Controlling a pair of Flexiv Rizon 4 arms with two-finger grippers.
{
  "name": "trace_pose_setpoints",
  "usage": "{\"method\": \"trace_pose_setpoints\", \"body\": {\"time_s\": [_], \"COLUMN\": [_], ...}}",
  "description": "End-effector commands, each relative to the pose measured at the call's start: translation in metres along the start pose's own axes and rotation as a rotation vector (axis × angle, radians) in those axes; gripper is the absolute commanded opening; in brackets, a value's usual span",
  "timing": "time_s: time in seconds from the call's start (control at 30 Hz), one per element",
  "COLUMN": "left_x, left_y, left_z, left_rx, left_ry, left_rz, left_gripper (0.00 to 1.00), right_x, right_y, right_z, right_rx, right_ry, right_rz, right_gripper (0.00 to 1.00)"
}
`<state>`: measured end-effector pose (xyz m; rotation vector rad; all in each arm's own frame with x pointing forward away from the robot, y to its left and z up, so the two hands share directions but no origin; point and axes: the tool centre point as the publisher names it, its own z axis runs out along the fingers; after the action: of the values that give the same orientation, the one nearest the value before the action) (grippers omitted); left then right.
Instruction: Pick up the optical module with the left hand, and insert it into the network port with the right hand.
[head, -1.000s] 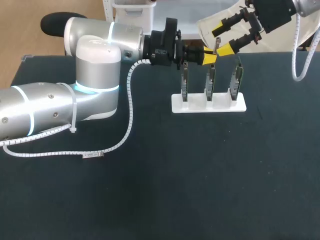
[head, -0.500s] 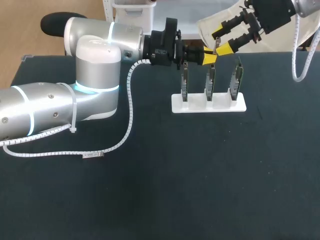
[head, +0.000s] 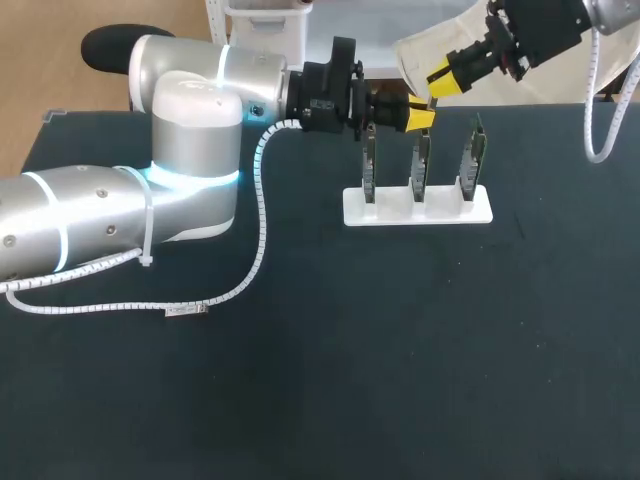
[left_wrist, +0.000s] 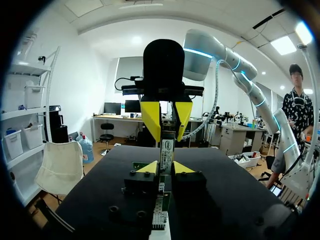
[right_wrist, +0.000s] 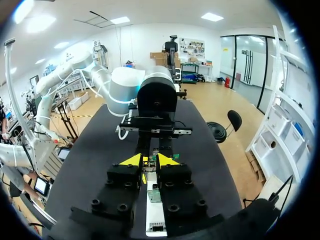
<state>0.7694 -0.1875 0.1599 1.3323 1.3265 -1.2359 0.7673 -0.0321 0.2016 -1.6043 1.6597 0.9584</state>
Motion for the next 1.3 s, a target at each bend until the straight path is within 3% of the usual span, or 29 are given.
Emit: {"method": "trace_pose_setpoints", "body": {"time_s": [0.03, 0.23, 0.27, 0.3, 0.33, 1.0, 1.3], "left_x": [0.0, 0.0, 0.0, 0.0, 0.0, 0.0, -0.02], "left_y": [0.001, 0.001, 0.001, 0.001, 0.001, 0.001, 0.006], "left_z": [-0.001, -0.001, -0.001, -0.001, -0.001, -0.001, -0.013], "left_rx": [-0.007, -0.007, -0.007, -0.007, -0.007, -0.007, -0.032], "left_ry": [-0.001, -0.001, -0.001, -0.001, -0.001, -0.001, 0.127], "left_rz": [0.001, 0.001, 0.001, 0.001, 0.001, 0.001, 0.086], "left_gripper": [0.0, 0.0, 0.2, 0.96, 1.0, 1.0, 1.0], "right_x": [0.001, 0.002, 0.002, 0.002, 0.002, 0.002, 0.004], "right_y": [0.005, 0.005, 0.005, 0.006, 0.006, 0.006, 0.004], "right_z": [0.0, 0.0, 0.0, 0.0, 0.0, -0.001, -0.001], "right_rx": [0.0, 0.0, 0.0, -0.001, -0.001, -0.002, -0.005], "right_ry": [-0.001, 0.002, 0.002, 0.002, 0.002, -0.001, -0.004], "right_rz": [0.0, -0.001, -0.001, -0.001, -0.001, -0.005, 0.001], "right_gripper": [0.0, 0.0, 0.0, 0.0, 0.0, 0.0, 0.0]}}
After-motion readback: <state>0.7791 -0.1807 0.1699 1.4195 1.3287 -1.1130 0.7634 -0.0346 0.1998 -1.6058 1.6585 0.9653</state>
